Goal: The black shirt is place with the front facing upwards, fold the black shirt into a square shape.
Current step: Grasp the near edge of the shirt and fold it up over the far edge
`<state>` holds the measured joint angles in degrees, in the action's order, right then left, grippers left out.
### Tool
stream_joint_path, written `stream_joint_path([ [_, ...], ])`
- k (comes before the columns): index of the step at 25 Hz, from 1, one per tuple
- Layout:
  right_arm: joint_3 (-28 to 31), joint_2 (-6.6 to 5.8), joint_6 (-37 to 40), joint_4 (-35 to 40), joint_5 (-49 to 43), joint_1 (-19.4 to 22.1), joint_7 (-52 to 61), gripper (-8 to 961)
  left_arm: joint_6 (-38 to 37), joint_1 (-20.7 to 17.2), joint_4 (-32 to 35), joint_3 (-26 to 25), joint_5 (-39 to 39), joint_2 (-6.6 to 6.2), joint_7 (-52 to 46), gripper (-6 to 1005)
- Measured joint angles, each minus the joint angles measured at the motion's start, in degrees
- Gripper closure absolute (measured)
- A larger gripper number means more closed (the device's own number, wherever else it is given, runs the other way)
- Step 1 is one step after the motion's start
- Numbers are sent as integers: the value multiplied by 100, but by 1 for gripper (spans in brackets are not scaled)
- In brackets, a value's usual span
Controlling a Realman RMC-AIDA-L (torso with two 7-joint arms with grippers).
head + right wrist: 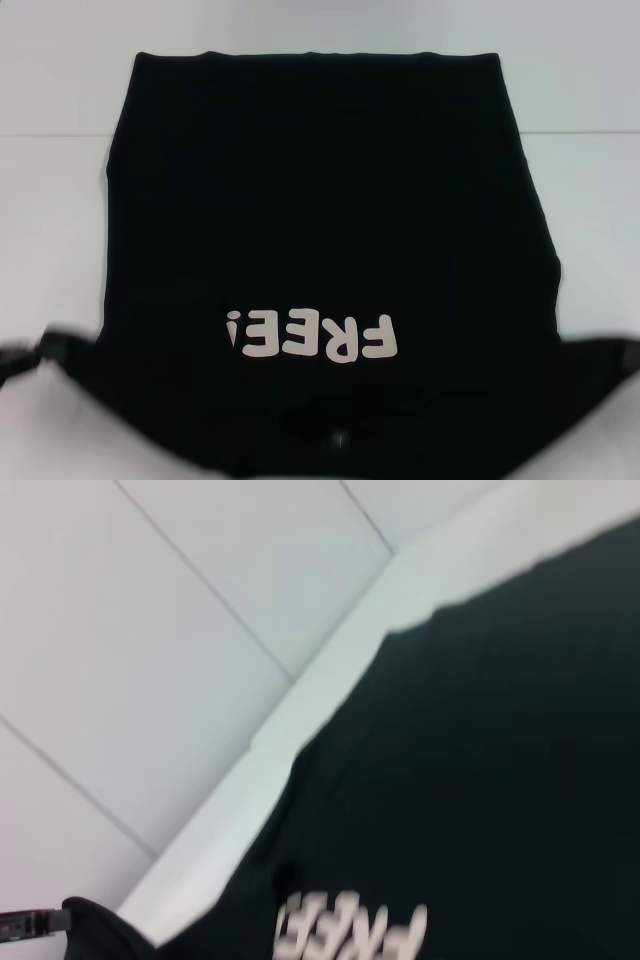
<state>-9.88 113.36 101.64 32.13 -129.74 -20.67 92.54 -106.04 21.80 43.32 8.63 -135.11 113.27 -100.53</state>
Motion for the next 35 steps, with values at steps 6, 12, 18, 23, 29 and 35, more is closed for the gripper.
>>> stream_joint_path([
  [6,177,-27,-945,-36,10,-900,352,873,1025,1174,-862,-93,2,-120,-42,975],
  [12,52,-51,-2231,-274,14,-1714,528,858,2585,1938,-1320,-103,115,-70,-118,975],
  [18,-215,-65,-3713,-641,15,-2405,726,844,3978,2407,-1793,18,815,-21,83,975],
  [23,-423,-38,-4719,-964,18,-2905,741,832,5083,2765,-2070,65,1211,261,668,976],
  [29,-597,67,-5697,-1122,20,-3301,662,817,5949,3071,-2328,87,2118,516,1747,976],
  [35,-702,150,-6532,-1589,22,-3462,365,803,6587,3221,-2890,82,3077,613,3055,976],
])
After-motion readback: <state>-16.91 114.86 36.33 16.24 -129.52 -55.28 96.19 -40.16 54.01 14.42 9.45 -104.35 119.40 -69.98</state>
